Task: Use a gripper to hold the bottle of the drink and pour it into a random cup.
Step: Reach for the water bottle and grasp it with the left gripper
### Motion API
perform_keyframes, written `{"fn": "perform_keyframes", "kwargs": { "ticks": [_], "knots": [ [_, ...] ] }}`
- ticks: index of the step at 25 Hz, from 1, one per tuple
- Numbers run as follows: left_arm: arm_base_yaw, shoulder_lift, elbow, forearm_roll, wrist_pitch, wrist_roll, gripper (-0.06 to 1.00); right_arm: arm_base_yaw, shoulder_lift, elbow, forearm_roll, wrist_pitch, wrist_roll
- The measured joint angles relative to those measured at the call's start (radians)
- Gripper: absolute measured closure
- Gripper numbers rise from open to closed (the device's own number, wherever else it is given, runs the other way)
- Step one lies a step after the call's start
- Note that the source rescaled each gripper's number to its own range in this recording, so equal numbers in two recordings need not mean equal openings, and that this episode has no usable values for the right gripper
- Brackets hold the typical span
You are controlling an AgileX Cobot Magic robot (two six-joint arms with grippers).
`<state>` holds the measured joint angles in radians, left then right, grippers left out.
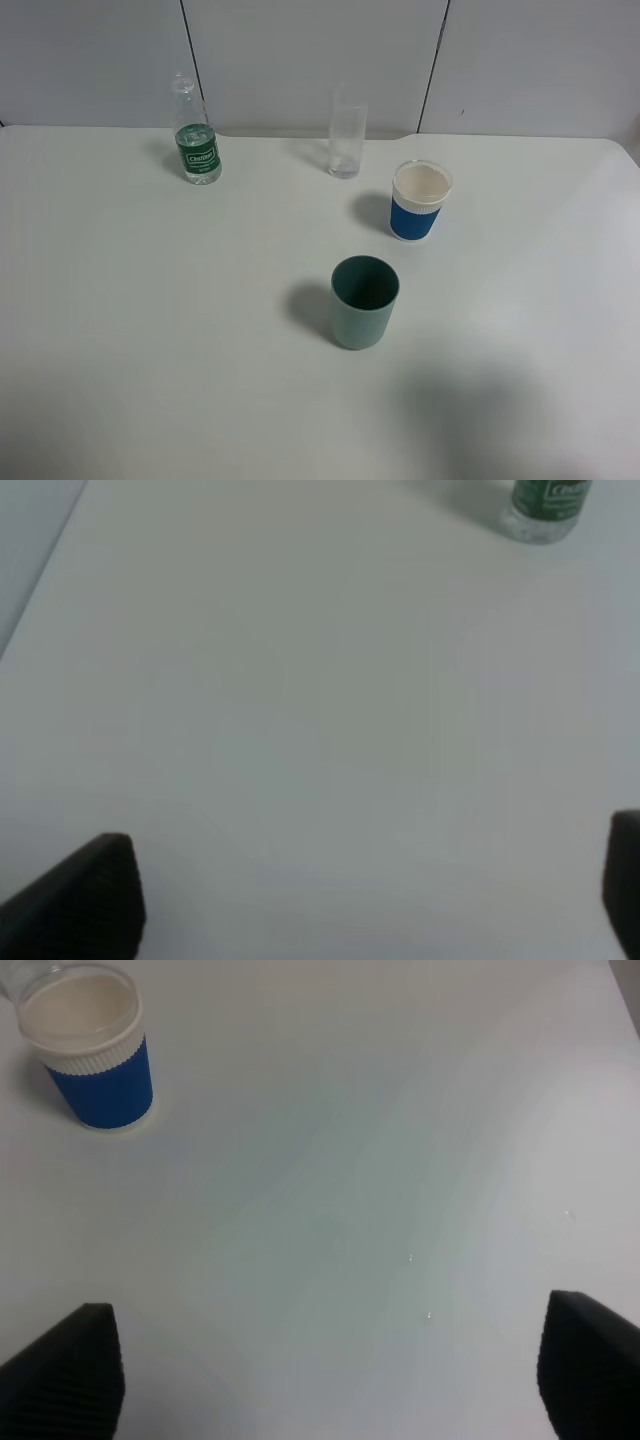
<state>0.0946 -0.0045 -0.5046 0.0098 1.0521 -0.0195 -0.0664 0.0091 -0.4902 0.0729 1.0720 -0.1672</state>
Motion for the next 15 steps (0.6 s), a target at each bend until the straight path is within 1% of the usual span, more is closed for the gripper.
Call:
{"fn": "perform_keyframes", "kwargs": {
  "ticks": [15],
  "knots": [
    [0.000, 0.000, 0.000, 0.000, 0.000, 0.000, 0.11, 0.000, 0.000, 0.000, 0.000, 0.000, 0.000]
  ]
}}
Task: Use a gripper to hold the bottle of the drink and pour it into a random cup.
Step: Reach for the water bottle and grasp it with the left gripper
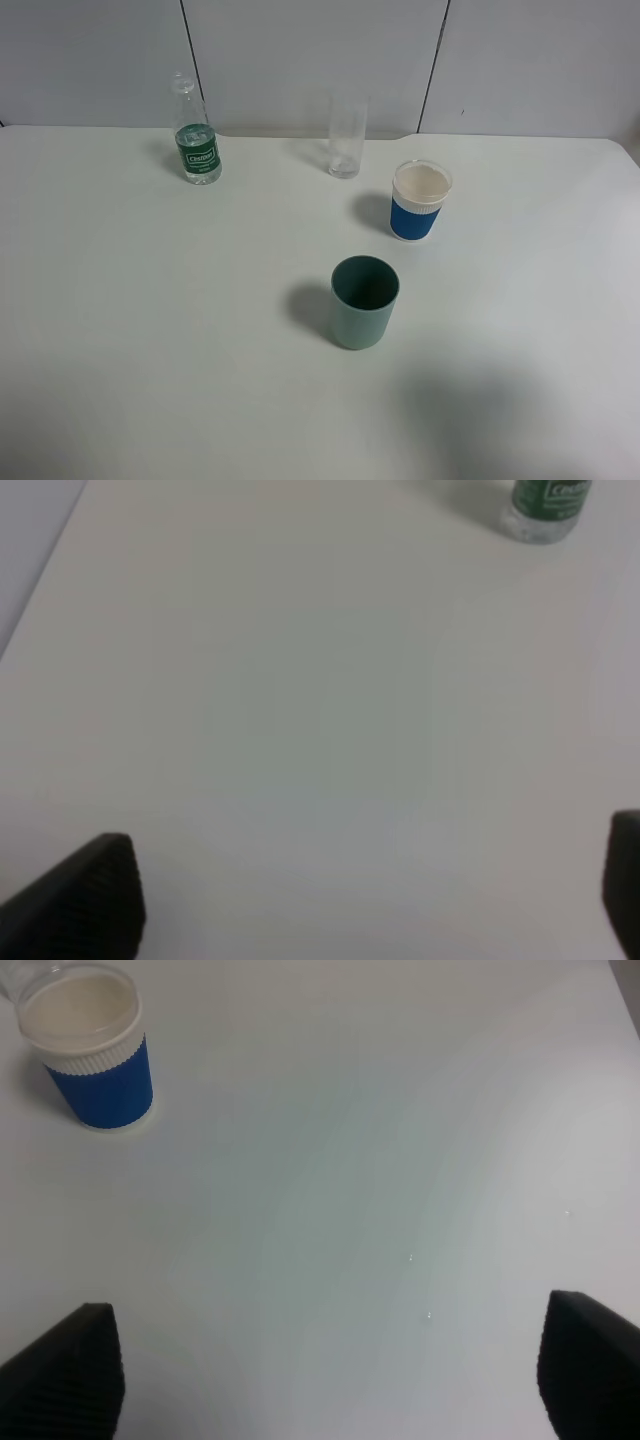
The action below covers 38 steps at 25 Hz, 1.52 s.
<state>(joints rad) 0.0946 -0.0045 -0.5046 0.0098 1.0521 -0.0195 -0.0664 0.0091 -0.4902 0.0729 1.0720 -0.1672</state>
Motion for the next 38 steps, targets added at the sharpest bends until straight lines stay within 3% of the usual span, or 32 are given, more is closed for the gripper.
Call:
{"fn": "perform_keyframes", "kwargs": {
  "ticks": [38],
  "knots": [
    [0.000, 0.000, 0.000, 0.000, 0.000, 0.000, 0.11, 0.000, 0.000, 0.000, 0.000, 0.000, 0.000]
  ]
}}
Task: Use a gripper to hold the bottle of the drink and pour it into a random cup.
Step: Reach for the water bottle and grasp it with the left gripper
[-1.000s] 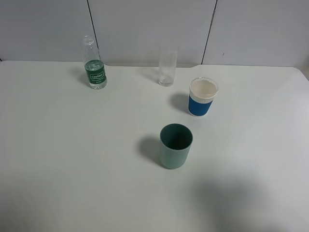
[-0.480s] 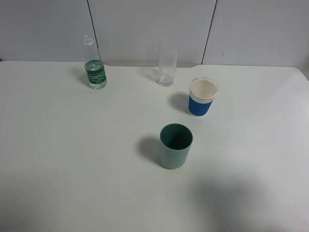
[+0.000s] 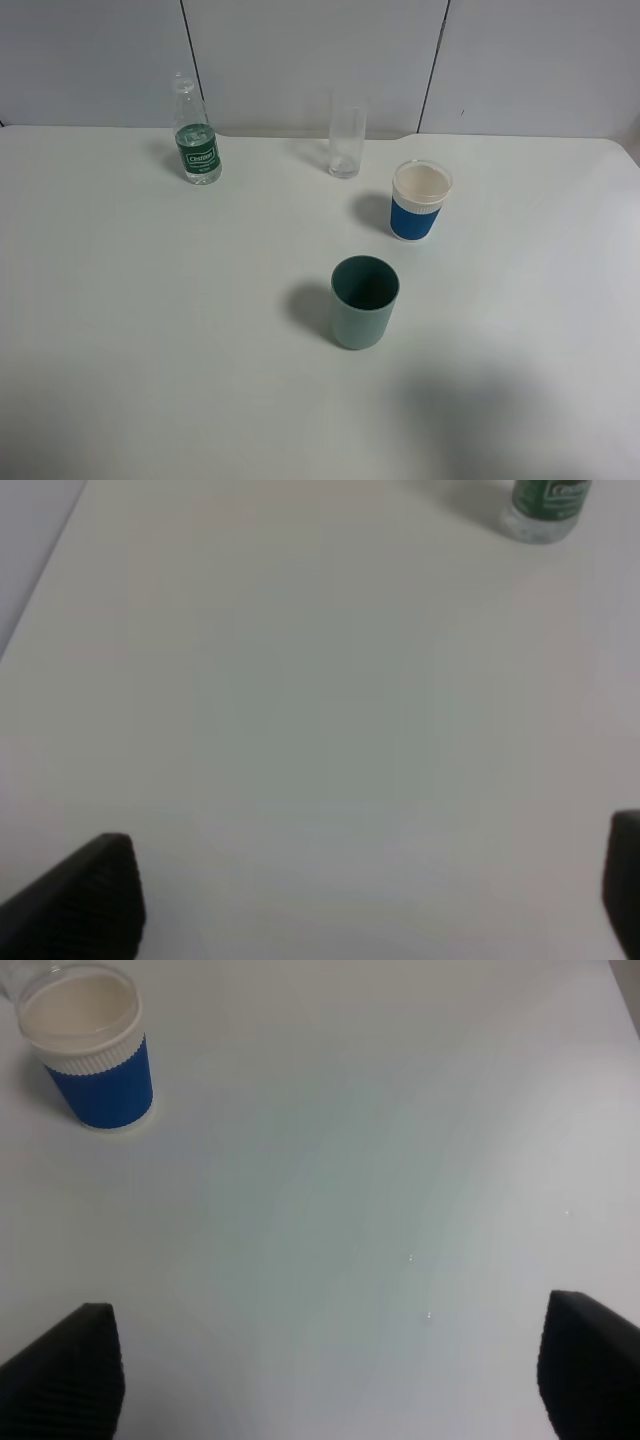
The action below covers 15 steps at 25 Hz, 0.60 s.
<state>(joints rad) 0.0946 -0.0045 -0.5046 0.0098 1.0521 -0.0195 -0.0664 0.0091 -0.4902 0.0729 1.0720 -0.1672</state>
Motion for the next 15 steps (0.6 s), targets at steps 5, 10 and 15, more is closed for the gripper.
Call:
{"fn": "perform_keyframes", "kwargs": {
  "ticks": [5, 10, 15],
  "knots": [
    [0.000, 0.000, 0.000, 0.000, 0.000, 0.000, 0.11, 0.000, 0.000, 0.000, 0.000, 0.000, 0.000],
    [0.000, 0.000, 0.000, 0.000, 0.000, 0.000, 0.11, 0.000, 0.000, 0.000, 0.000, 0.000, 0.000],
    [0.000, 0.000, 0.000, -0.002, 0.000, 0.000, 0.11, 0.000, 0.000, 0.000, 0.000, 0.000, 0.000]
  ]
}}
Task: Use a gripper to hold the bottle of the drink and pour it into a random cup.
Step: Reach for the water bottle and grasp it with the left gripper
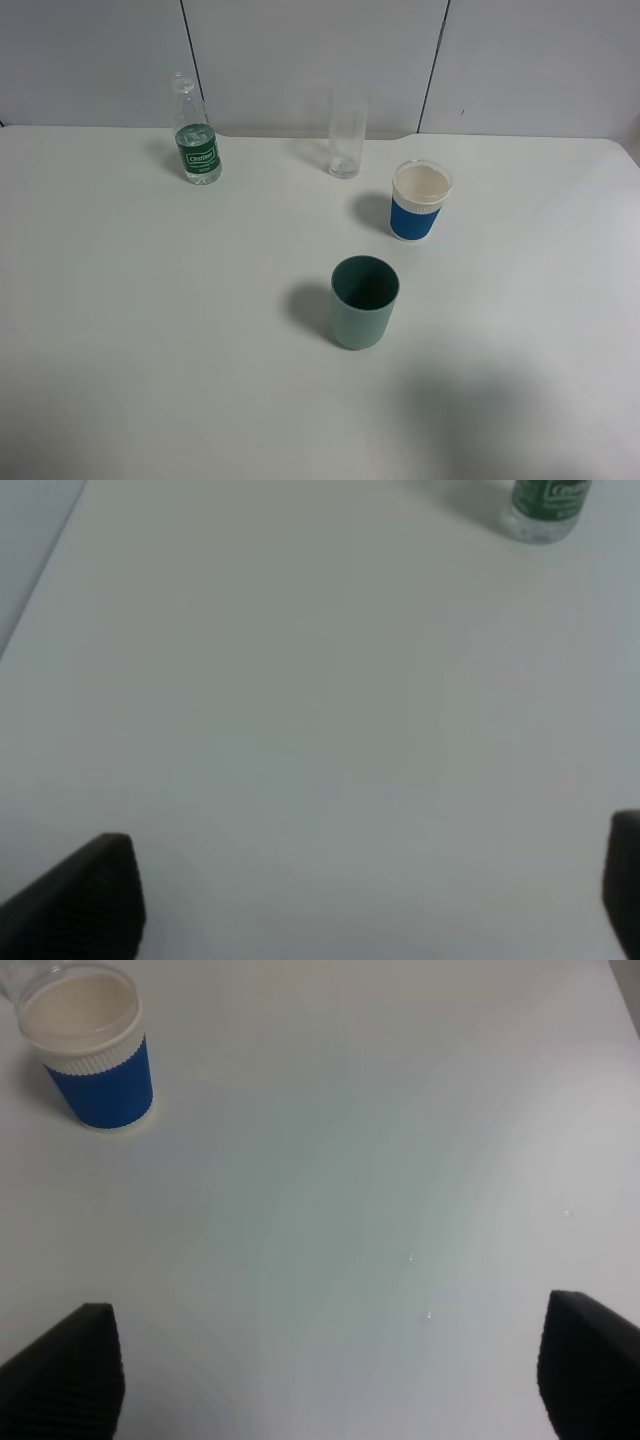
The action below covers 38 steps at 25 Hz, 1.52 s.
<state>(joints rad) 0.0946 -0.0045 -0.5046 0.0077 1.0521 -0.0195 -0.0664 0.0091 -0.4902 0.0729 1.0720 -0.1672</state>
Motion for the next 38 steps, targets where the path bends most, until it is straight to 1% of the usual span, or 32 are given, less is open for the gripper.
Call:
{"fn": "perform_keyframes", "kwargs": {
  "ticks": [3, 9, 10, 11, 12, 14, 20, 21, 24, 25, 32, 38],
  "knots": [
    [0.000, 0.004, 0.000, 0.000, 0.000, 0.000, 0.11, 0.000, 0.000, 0.000, 0.000, 0.000, 0.000],
    [0.000, 0.092, -0.008, -0.008, -0.005, 0.013, 0.11, 0.000, 0.000, 0.000, 0.000, 0.000, 0.000],
    [0.000, 0.138, -0.020, -0.008, -0.029, 0.030, 0.11, 0.000, 0.000, 0.000, 0.000, 0.000, 0.000],
    [0.000, 0.138, -0.020, -0.008, -0.029, 0.030, 0.11, 0.000, 0.000, 0.000, 0.000, 0.000, 0.000],
    [0.000, 0.190, -0.028, -0.008, -0.070, 0.053, 0.11, 0.000, 0.000, 0.000, 0.000, 0.000, 0.000],
    [0.000, 0.237, -0.031, -0.008, -0.114, 0.073, 0.11, 0.000, 0.000, 0.000, 0.000, 0.000, 0.000],
    [0.000, 0.382, -0.031, -0.008, -0.239, 0.144, 0.11, 0.000, 0.000, 0.000, 0.000, 0.000, 0.000],
    [0.000, 0.382, -0.031, -0.008, -0.239, 0.144, 0.11, 0.000, 0.000, 0.000, 0.000, 0.000, 0.000],
    [0.000, 0.458, -0.031, -0.008, -0.299, 0.170, 0.11, 0.000, 0.000, 0.000, 0.000, 0.000, 0.000],
    [0.000, 0.504, -0.031, -0.008, -0.336, 0.181, 0.11, 0.000, 0.000, 0.000, 0.000, 0.000, 0.000],
    [0.000, 0.673, -0.031, -0.008, -0.478, 0.185, 0.11, 0.000, 0.000, 0.000, 0.000, 0.000, 0.000],
    [0.000, 0.833, -0.031, -0.044, -0.563, 0.193, 0.11, 0.000, 0.000, 0.000, 0.000, 0.000, 0.000]
  ]
}}
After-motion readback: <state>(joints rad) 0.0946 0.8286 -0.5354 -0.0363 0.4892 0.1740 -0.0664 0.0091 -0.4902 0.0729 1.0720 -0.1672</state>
